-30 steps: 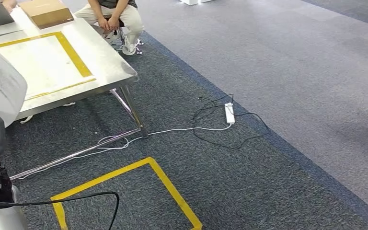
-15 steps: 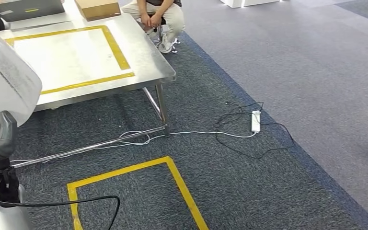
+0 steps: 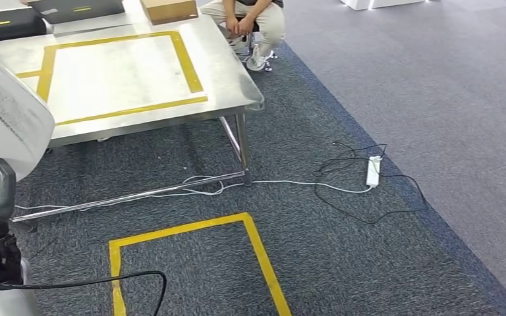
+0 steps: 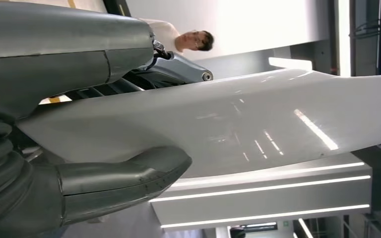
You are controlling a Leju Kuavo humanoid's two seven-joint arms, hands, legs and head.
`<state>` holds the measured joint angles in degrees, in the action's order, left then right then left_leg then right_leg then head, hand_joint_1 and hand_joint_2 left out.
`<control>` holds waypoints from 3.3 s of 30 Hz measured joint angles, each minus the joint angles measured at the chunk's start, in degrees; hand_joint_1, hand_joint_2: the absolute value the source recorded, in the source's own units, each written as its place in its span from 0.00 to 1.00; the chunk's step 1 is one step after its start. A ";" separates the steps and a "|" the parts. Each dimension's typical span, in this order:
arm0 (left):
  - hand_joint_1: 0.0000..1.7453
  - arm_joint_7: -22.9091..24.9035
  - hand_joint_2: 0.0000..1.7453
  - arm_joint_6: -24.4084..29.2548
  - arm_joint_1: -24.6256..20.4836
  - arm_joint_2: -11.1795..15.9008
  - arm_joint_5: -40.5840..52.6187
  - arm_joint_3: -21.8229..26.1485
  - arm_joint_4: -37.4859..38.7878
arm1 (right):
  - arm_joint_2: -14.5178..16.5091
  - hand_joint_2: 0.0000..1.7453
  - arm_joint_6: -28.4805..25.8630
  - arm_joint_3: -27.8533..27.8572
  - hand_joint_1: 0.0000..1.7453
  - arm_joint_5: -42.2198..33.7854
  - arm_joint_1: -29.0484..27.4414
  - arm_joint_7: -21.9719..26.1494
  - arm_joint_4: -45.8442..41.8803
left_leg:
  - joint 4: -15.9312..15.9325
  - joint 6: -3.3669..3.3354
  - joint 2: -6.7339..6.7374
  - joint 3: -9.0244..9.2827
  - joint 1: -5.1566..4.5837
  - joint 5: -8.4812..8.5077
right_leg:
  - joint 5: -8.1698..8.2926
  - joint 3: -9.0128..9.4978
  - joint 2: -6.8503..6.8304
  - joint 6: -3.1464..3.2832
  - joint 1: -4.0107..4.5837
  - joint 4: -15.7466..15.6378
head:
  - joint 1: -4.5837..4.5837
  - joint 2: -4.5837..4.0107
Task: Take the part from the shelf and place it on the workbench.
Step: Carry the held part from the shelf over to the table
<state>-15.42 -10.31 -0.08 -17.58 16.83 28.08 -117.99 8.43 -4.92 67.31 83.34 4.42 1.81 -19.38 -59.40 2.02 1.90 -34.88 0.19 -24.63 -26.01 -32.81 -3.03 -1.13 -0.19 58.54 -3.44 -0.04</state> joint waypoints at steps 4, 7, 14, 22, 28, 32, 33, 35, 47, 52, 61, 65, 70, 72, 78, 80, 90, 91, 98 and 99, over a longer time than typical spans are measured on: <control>1.00 0.69 1.00 -2.71 0.66 -0.04 -3.50 -0.20 0.02 | -0.01 0.00 0.00 0.05 0.00 0.00 0.07 0.09 -0.04 | 2.59 -1.23 -0.44 0.98 -0.12 0.29 | -0.49 0.41 -1.18 -1.12 0.28 -0.03 | 0.21 0.00; 1.00 1.02 1.00 -4.27 1.16 -0.11 -5.38 -1.02 0.03 | -0.01 0.00 0.02 0.20 0.00 0.00 0.17 0.09 -0.05 | 2.76 -2.15 -1.75 1.22 0.24 0.46 | -3.91 -2.04 1.30 -1.96 0.05 5.69 | 0.59 0.00; 1.00 4.72 1.00 -7.47 3.87 -0.11 -12.81 -2.70 0.34 | -0.12 0.00 0.30 0.51 0.00 0.02 -0.24 0.71 -0.06 | 2.63 -2.13 -5.58 1.51 0.29 0.29 | -1.42 -3.38 4.56 -1.86 -0.20 6.17 | 0.91 0.00; 1.00 4.38 1.00 -7.98 5.51 -0.02 -14.50 -2.60 0.92 | -0.20 0.00 0.41 0.67 0.00 0.79 0.00 0.36 -0.05 | -1.62 0.25 -4.14 -0.95 0.26 -2.45 | 0.62 -0.26 3.82 0.47 -0.42 -0.20 | 0.37 0.00; 1.00 4.02 1.00 -8.12 5.59 -0.03 -14.31 -2.56 1.03 | -0.25 0.00 -0.15 0.66 0.00 0.98 -0.08 2.46 -0.05 | -9.37 0.52 -2.34 -4.47 0.29 -4.02 | 0.40 -0.19 0.63 0.64 -0.32 -0.19 | 0.15 0.00; 1.00 3.86 1.00 -7.84 5.66 -0.11 -13.81 -2.55 1.03 | -0.27 0.00 -0.34 0.77 0.00 0.46 0.25 2.70 -0.11 | 2.33 -0.21 -1.02 1.83 0.15 -0.27 | 0.11 -0.02 -0.28 -0.48 0.12 -0.08 | 0.19 0.00; 1.00 3.73 1.00 -7.78 5.70 -0.14 -13.40 -2.52 1.03 | -0.27 0.00 -0.22 0.81 0.00 0.46 0.35 2.23 -0.12 | 2.69 -0.52 -1.16 1.86 0.06 -0.38 | 0.15 0.03 -0.47 -0.80 0.18 -0.17 | 0.24 0.00; 1.00 3.28 1.00 -7.70 5.74 -0.16 -12.34 -2.48 1.02 | -0.27 0.00 -0.07 0.87 0.00 0.54 0.41 1.35 -0.12 | 2.81 -1.02 -1.45 1.94 0.08 -0.18 | 0.35 0.18 -0.42 -1.18 0.08 -0.64 | 0.34 0.00; 1.00 1.51 1.00 -7.51 5.76 -0.19 -9.85 -2.36 1.01 | -0.19 0.00 0.28 0.95 0.00 1.35 0.26 0.64 -0.08 | 2.90 -1.45 -1.67 2.06 -0.21 -0.18 | 0.97 0.89 0.21 -1.47 -0.16 -1.80 | 0.85 0.00; 1.00 1.21 1.00 -9.22 5.79 -0.22 -12.50 -1.91 0.98 | 0.03 0.00 -1.36 0.86 0.00 2.55 0.39 0.55 -0.08 | 4.70 -2.80 -1.80 2.87 -0.09 0.24 | 1.11 1.20 0.39 -2.71 -0.39 -2.55 | 0.84 0.00; 1.00 1.01 1.00 -9.61 5.84 -0.43 -13.11 -1.00 0.99 | 0.15 0.00 -1.57 0.85 0.00 2.85 -0.07 1.46 0.03 | 5.10 -0.91 -3.02 4.17 1.38 -0.24 | -0.66 -3.29 3.01 -4.69 -2.02 5.31 | 1.48 0.00; 1.00 0.93 1.00 -8.81 5.81 -0.39 -12.99 -0.88 0.91 | 0.72 0.00 -0.53 0.86 0.00 2.80 0.07 1.80 0.25 | 3.58 0.78 -3.39 4.00 1.49 -2.16 | -0.54 -0.44 3.93 -2.96 -2.37 0.57 | 1.63 0.00; 1.00 0.99 1.00 -8.73 5.76 -0.26 -13.78 -0.78 0.91 | 1.02 0.00 0.85 0.87 0.00 2.43 -0.14 2.19 0.27 | -4.24 1.01 -2.47 0.10 1.62 -5.36 | -1.81 1.09 3.63 -0.55 -1.89 0.48 | 1.03 0.00; 1.00 1.01 1.00 -8.81 5.81 -0.26 -14.08 -0.69 0.94 | 1.02 0.00 0.95 0.89 0.00 2.21 -0.20 2.22 0.27 | -12.37 0.79 -2.43 -5.49 1.39 -7.32 | -2.62 2.06 3.49 -0.17 -1.66 0.30 | 0.93 0.00; 1.00 1.03 1.00 -9.65 5.86 -0.26 -15.30 -0.44 0.98 | 1.04 0.00 1.41 0.91 0.00 2.14 -0.46 2.84 0.27 | -1.39 -1.20 -1.94 -5.09 0.22 4.58 | -6.76 6.73 3.57 -0.97 -1.15 -0.23 | 0.74 0.00; 1.00 1.07 1.00 -9.76 5.84 -0.28 -15.56 -0.35 1.01 | 1.04 0.00 1.55 0.92 0.00 2.15 -0.40 2.88 0.26 | 1.00 -1.32 -1.75 -4.08 -0.07 3.77 | -7.41 7.87 3.41 -1.70 -0.93 -0.95 | 0.79 0.00; 1.00 1.12 1.00 -9.91 5.88 -0.45 -16.18 0.37 1.08 | 1.04 0.00 1.69 1.01 0.00 2.16 -0.51 2.83 0.27 | 1.88 -3.06 -2.79 2.78 0.17 -2.24 | -12.38 -4.52 3.20 -2.65 -0.47 13.51 | 1.18 0.00; 1.00 1.13 1.00 -9.91 5.88 -0.45 -16.20 0.38 1.08 | 1.04 0.00 1.68 1.09 0.00 2.16 -0.56 2.81 0.27 | 1.89 -2.98 -2.87 3.72 0.14 -2.93 | -9.50 -4.61 3.20 -2.30 -0.28 10.45 | 1.19 0.00; 1.00 1.30 1.00 -10.01 5.80 -0.37 -16.71 0.37 1.37 | 0.99 0.00 1.66 1.48 0.00 2.19 -0.52 2.70 0.25 | 1.39 -1.08 -3.04 6.07 -0.19 -5.37 | 1.90 -3.52 3.41 0.16 0.23 0.71 | 1.29 0.00; 1.00 1.29 1.00 -10.01 5.78 -0.34 -16.73 0.36 1.38 | 0.98 0.00 1.64 1.49 0.00 2.19 -0.42 2.75 0.24 | -0.18 -0.79 -2.93 5.37 -0.17 -5.83 | 1.81 -2.89 3.47 0.38 0.00 0.32 | 1.19 0.00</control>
<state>-14.13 -20.32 5.70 -17.92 0.10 28.44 -116.61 9.41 -3.28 68.80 85.53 3.99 4.56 -19.14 -59.58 1.23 -1.02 -29.51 0.02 -30.46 -24.20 -35.70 0.43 -0.75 -0.19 58.86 -2.26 -0.04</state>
